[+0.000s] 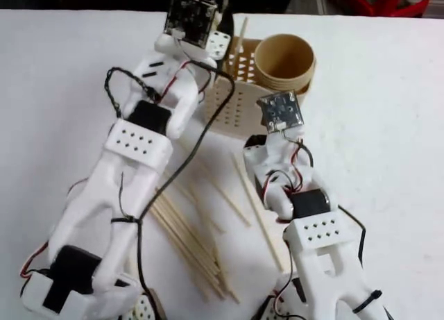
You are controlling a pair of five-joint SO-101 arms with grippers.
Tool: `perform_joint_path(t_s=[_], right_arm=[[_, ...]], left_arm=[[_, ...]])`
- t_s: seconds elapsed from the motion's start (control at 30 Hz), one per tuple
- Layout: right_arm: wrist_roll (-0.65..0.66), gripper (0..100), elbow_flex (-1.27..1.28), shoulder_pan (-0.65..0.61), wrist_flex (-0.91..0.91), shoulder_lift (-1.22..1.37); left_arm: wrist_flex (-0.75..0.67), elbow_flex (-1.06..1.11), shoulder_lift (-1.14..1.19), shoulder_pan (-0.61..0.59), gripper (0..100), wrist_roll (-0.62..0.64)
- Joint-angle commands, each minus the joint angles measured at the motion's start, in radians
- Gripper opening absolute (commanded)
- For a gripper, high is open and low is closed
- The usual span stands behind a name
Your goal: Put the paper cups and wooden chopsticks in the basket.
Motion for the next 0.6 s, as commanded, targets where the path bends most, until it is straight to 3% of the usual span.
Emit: perform_joint_path(t_s=[0.0, 0.17, 0.4, 0.57], right_arm=[[0.0, 2.1, -0.017, 0.007, -0.015, -0.027], [0.0, 2.1, -0.017, 0.007, -0.015, -0.027], [0.002, 2.1, -0.017, 0.007, -0.018, -0.027], [0.002, 2.1, -0.017, 0.007, -0.018, -0.027]], left_arm=[[0.026, -0.02, -0.051, 0.116, 10, 0.009], [0.192, -0.02, -0.151, 0.062, 10, 0.012], [0.634, -0.011, -0.351, -0.077, 10, 0.009], [0.884, -0.005, -0.349, -0.216, 10, 0.005]])
